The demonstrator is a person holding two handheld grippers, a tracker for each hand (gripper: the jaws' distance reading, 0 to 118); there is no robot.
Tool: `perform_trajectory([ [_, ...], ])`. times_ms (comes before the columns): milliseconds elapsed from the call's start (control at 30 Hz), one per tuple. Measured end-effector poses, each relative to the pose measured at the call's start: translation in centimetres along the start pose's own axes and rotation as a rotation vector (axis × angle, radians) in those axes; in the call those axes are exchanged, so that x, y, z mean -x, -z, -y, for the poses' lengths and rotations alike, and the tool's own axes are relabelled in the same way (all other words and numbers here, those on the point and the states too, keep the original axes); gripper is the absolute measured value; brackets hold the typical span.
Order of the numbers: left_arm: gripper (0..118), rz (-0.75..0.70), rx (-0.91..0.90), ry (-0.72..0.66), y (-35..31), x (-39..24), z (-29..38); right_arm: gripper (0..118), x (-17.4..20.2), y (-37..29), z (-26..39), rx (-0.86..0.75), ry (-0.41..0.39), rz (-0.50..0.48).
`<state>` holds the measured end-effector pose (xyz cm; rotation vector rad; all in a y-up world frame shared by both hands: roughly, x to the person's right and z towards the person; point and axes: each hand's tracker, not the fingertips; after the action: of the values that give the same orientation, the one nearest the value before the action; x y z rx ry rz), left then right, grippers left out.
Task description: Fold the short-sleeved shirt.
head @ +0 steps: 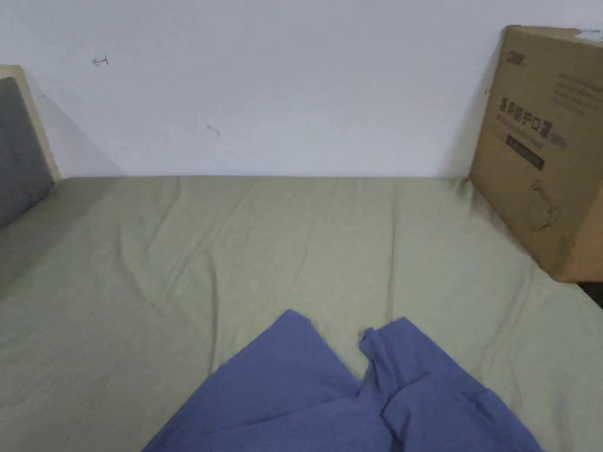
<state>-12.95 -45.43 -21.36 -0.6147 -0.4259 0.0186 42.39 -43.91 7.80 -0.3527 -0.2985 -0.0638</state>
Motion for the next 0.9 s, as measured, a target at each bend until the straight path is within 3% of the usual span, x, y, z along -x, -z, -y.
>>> perform_trajectory([
  [100, 116, -0.115, -0.057, 0.035, -2.5, -1.8, 0.9, 112, 2.6, -1.7, -1.7, -0.004, 0.054, 0.058],
  [133, 115, -0.094, -0.053, 0.025, -2.7, -1.4, 1.4, 112, 3.2, -1.9, -2.1, -0.003, 0.078, 0.033],
  [167, 103, -0.071, -0.059, 0.012, -3.0, -1.3, 1.9, 110, 3.8, -2.0, -2.3, -0.037, 0.115, -0.043],
  [200, 71, -0.088, -0.056, -0.001, -3.0, -1.8, 2.3, 99, 4.5, -2.0, -2.7, -0.061, 0.126, -0.069],
  [233, 14, -0.190, -0.044, -0.005, -3.3, -2.1, 3.0, 65, 5.6, -1.6, -3.2, -0.052, 0.033, -0.030],
  [267, 0, -0.131, -0.046, -0.004, -3.1, -1.6, 2.7, 0, 6.3, -1.7, -3.8, -0.039, -0.091, 0.054],
  [300, 0, -0.039, 0.003, 0.001, -2.8, -1.2, 2.5, 0, 6.4, -1.7, -4.5, -0.032, -0.022, -0.032],
  [333, 0, -0.045, 0.014, 0.003, -2.5, -1.3, 2.4, 0, 6.5, -1.5, -5.2, 0.004, 0.012, -0.111],
  [400, 0, -0.080, 0.010, 0.052, -1.2, -0.8, 2.8, 0, 8.0, -1.6, -6.1, -0.008, -0.038, -0.062],
  [467, 0, -0.083, 0.026, 0.063, 0.7, 0.0, 1.7, 0, 7.8, -1.1, -6.3, -0.001, -0.041, -0.076],
  [500, 5, -0.094, 0.042, 0.044, 1.9, 0.4, 1.0, 0, 8.0, -1.1, -6.5, -0.002, -0.033, -0.079],
  [533, 30, -0.105, 0.043, 0.023, 3.1, 1.1, 0.8, 0, 8.2, -1.0, -6.7, 0.000, -0.025, -0.086],
  [567, 88, -0.086, 0.063, 0.003, 4.7, 1.7, 0.2, 0, 7.7, -0.5, -6.1, 0.005, -0.025, -0.091],
  [600, 118, -0.066, 0.130, -0.022, 6.6, 2.4, -0.2, 0, 7.7, -0.3, -6.0, 0.018, -0.036, -0.090],
  [633, 115, -0.048, 0.062, -0.028, 8.4, 3.0, -0.8, 0, 7.9, -0.2, -6.1, 0.028, -0.040, -0.090],
  [733, 111, -0.100, 0.195, -0.070, 13.1, 3.3, -1.3, 0, 7.8, -0.1, -6.0, 0.038, -0.040, -0.105],
  [767, 105, -0.042, 0.167, -0.130, 14.3, 3.4, -1.3, 0, 7.8, -0.2, -6.0, 0.041, -0.039, -0.104],
  [800, 82, -0.001, 0.185, -0.139, 12.9, 3.2, -0.4, 0, 7.8, -0.2, -6.0, 0.046, -0.038, -0.102],
  [833, 45, -0.002, 0.199, -0.139, 13.4, 3.2, -0.2, 0, 7.6, 0.0, -6.1, 0.054, -0.033, -0.102],
  [867, 21, -0.090, 0.203, -0.086, 13.9, 2.7, 0.0, 0, 7.4, 0.2, -6.1, 0.064, -0.024, -0.101],
  [900, 9, -0.077, 0.195, -0.036, 13.7, 2.5, 0.0, 0, 7.2, 0.3, -6.1, 0.072, -0.016, -0.100],
])
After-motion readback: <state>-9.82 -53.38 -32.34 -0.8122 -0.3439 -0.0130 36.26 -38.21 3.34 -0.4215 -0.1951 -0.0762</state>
